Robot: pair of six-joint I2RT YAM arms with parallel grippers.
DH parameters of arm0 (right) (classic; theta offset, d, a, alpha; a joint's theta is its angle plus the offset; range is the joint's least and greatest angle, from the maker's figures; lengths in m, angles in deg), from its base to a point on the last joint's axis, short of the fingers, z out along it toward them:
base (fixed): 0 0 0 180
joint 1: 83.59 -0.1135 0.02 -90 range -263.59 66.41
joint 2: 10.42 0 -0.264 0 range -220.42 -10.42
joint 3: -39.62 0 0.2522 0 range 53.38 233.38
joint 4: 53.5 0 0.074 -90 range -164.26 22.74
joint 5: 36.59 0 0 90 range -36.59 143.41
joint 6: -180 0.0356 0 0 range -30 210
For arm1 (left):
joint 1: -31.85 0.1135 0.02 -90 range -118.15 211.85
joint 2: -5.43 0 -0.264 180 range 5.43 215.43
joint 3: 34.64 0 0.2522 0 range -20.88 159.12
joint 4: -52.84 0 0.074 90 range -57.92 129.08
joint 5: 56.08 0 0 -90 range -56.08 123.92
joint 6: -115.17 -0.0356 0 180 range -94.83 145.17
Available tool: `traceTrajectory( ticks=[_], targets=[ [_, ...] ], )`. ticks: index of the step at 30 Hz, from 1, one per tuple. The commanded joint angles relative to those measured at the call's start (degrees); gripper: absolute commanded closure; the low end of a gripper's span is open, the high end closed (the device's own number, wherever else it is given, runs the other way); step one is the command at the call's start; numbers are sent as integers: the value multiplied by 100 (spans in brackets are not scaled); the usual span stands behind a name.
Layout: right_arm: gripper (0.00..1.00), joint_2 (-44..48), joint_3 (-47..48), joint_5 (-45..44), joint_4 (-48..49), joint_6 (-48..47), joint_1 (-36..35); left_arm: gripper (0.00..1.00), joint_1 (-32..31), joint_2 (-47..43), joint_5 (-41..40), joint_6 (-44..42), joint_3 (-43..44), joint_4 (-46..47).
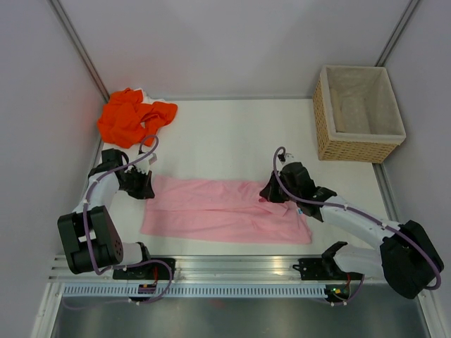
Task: Roll the t-shirts
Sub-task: Fold the tshirt
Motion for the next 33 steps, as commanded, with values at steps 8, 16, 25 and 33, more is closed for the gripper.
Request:
traceTrajectory(
  ticks=[8,16,25,33],
  targets=[
    [97,-11,-377,160,-88,776,-917,98,35,-13,129,11,208,47],
    [63,111,-8,274,-939,574,-1374,98,35,13,129,-42,199,47],
    [53,1175,731,-2025,-3170,758,-1314,98,27,101,164,-33,243,38],
    [37,1465,-305,-1335,-2376,1049,144,98,35,75,147,-77,225,47]
  ],
)
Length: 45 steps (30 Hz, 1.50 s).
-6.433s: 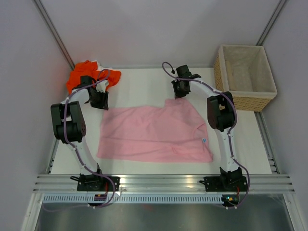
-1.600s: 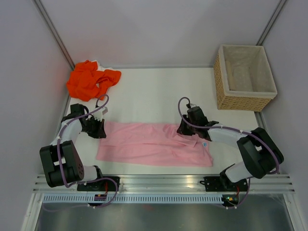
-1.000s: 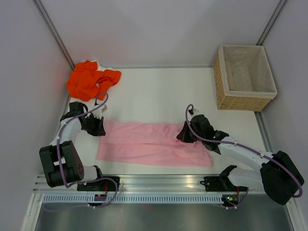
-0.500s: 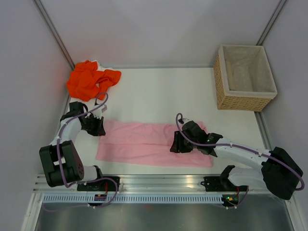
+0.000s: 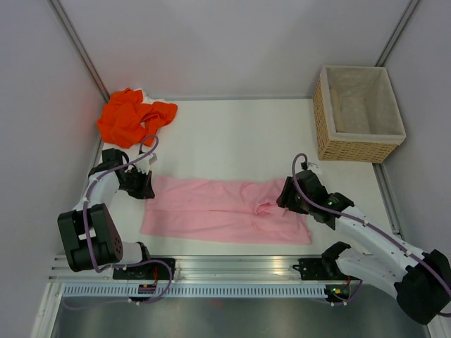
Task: Roll the t-shirts
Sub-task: Fold the tshirt
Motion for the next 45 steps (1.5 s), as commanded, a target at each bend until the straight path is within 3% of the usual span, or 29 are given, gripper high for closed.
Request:
traceTrajectory(
  ticks=[1,4,7,10,11,14,23,32,35,36,39,42,45],
  targets=[
    [37,-14,-468,287,507,214,593,98,35,-13,155,-77,193,38],
    [37,-365,-618,691,1036,179,639,98,35,-4,173,-68,193,38],
    [44,-576,-697,807,1363,170,639,98,35,-4,182,-77,201,38],
    [67,-691,-820,684,1451,196,648,98,27,5,191,-68,201,47],
    [80,-700,-829,701,1460,196,639,98,27,5,208,-68,210,38],
    [100,-586,-820,597,1347,188,657,98,35,23,200,-42,245,47],
    [100,336,-319,-230,-411,20,683,98,35,233,-73,81,754,-32],
    [100,609,-1136,358,115,618,674,98,27,383,-328,-182,439,-146],
    [98,531,-1259,543,361,610,666,75,35,471,-503,-305,316,-164],
    [94,504,-1259,561,396,531,674,61,27,506,-538,-331,324,-173],
    [83,469,-1224,464,362,425,674,43,-17,288,-390,-358,508,-295],
    [68,539,-1268,429,361,390,665,35,-175,-64,-179,-297,780,-418],
    [65,644,-1233,342,309,390,674,27,-736,-556,-239,-51,1272,-489]
  ],
)
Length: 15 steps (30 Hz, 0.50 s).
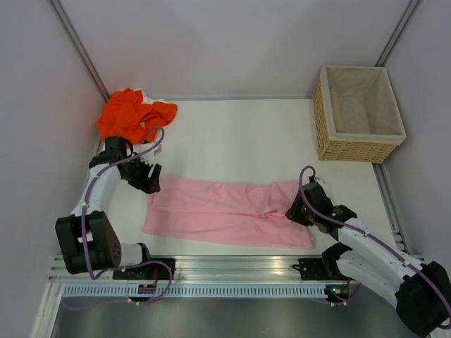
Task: Roll the t-shirts
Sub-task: Fold the tshirt
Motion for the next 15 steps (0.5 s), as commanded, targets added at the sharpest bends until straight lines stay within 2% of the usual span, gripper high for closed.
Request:
traceTrajectory(
  ticks=[1,3,4,6,7,8,9,13,15],
  targets=[
    [64,207,43,-164,7,-23,19,27,-978,-764,80,192,762,-89],
    [63,295,157,-444,-124,-32,10,27,-1771,-827,-184,587,1007,-89],
    [64,357,201,-541,-247,-50,18,27,-2523,-749,-176,753,1096,-81],
    [65,401,237,-752,-275,-129,18,27,-3256,-556,-298,1298,1359,-11],
    [65,410,254,-753,-249,-138,10,26,-3982,-442,-447,1448,1447,51],
    [66,410,263,-701,-213,-164,10,26,-4337,-136,-614,1632,1535,182],
    [65,410,254,-561,-39,-164,10,27,-5011,6,-990,1651,1658,244],
    [66,270,175,-323,383,-112,10,26,-6166,753,-1363,1888,1896,727],
    [67,217,70,-270,611,-68,19,26,-6388,1113,-1232,2055,2019,1140]
  ],
)
